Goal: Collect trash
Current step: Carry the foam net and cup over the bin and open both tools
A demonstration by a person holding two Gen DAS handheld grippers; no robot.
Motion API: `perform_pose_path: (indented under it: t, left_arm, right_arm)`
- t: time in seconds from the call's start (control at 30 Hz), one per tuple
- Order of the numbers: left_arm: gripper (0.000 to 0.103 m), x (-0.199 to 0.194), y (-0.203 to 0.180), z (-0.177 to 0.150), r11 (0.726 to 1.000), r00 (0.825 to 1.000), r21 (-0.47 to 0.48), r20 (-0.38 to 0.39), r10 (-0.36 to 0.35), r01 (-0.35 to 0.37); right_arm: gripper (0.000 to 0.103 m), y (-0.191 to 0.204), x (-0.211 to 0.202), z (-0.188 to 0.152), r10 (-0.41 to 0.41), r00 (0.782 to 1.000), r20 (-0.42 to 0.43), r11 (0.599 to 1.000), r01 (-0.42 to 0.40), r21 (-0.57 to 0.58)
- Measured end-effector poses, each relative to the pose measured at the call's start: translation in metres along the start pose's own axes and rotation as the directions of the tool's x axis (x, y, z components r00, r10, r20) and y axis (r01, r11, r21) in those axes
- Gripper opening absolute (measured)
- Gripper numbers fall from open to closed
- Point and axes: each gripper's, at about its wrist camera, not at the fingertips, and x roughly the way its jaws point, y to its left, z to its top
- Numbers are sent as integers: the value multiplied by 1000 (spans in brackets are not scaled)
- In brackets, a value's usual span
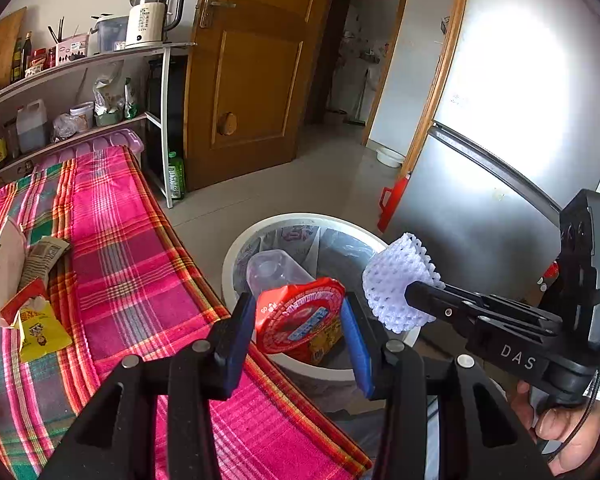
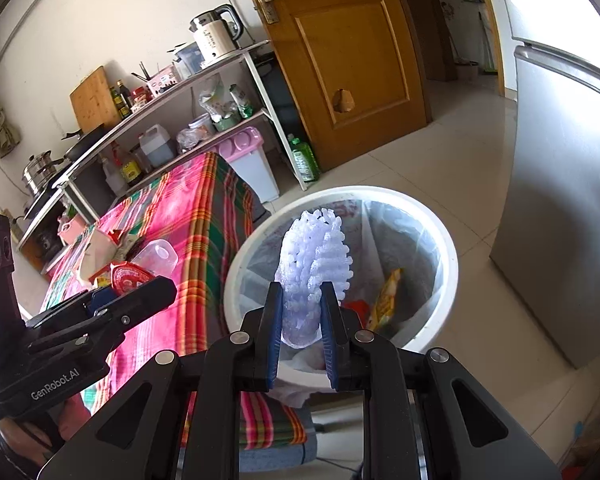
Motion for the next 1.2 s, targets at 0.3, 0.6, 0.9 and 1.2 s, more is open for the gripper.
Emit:
perform_pose_path:
  t: [0.3, 0.6, 0.9, 1.2]
  left_arm:
    - [46, 29, -5, 2, 1000, 999, -13, -48, -14, 13]
    - [47, 46, -8, 1, 999, 997, -27, -81, -20, 18]
    - [56, 49, -4, -1, 998, 996, -62, -88, -22, 16]
    - [56, 23, 2, 0, 998, 999, -60, -28, -27, 25]
  right_arm:
    - [21, -20, 19, -4, -23, 999, -48, 999, 25, 39]
    - [34, -30, 32, -6, -39, 996, -77, 998, 43, 55]
    - [38, -31, 29, -8, -39, 997, -65, 998, 42, 51]
    - [38, -15, 11, -1, -23, 1000, -9, 1000, 23, 8]
